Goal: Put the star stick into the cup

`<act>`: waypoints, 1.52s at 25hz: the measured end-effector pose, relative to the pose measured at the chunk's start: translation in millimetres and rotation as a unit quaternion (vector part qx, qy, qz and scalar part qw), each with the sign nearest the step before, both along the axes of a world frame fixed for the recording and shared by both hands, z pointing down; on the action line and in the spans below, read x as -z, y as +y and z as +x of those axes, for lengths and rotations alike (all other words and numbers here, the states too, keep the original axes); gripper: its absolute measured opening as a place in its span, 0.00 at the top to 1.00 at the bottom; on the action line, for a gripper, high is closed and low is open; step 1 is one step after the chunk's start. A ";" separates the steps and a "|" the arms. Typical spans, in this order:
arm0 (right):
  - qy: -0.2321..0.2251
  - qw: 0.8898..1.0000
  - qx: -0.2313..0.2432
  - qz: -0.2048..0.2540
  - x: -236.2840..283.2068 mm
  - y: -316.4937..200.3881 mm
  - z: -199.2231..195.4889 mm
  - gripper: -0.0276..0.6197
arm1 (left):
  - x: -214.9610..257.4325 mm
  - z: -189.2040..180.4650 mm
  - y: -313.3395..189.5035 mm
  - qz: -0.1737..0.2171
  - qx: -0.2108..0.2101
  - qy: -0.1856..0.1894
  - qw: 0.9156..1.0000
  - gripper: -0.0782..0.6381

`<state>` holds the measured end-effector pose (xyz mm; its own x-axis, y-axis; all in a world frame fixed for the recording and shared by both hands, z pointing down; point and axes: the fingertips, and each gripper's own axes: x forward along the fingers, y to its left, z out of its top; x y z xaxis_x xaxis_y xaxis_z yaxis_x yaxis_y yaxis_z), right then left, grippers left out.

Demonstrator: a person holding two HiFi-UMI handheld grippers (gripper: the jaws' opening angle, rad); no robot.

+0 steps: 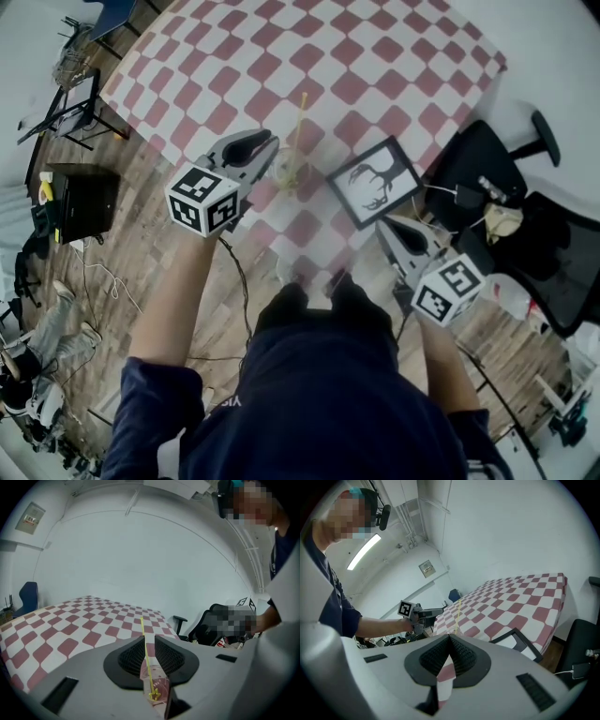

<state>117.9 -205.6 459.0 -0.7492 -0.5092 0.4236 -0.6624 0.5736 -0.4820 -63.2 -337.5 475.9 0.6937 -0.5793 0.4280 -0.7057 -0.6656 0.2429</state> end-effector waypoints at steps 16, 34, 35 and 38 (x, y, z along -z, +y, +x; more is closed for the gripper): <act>0.035 0.997 0.018 0.065 52.4 31.1 -52.4 0.93 | 57.7 -38.2 99.8 0.025 0.004 0.021 0.999 0.84; 0.056 0.991 0.058 0.109 83.1 71.3 -106.0 0.93 | 99.4 -55.5 169.7 0.074 -0.005 0.036 0.997 0.85; 0.058 0.990 0.061 0.110 83.4 72.6 -108.5 0.93 | 97.6 -55.0 173.0 0.073 -0.006 0.036 0.997 0.85; 0.060 0.989 0.069 0.113 85.2 74.0 -114.3 0.93 | 96.4 -55.3 178.8 0.071 -0.005 0.037 0.997 0.85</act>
<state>3.6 -131.6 373.8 -0.7693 -0.4972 0.4012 -0.6147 0.7472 -0.2526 -118.5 -158.7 379.4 0.7266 -0.6231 0.2893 -0.6823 -0.7038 0.1977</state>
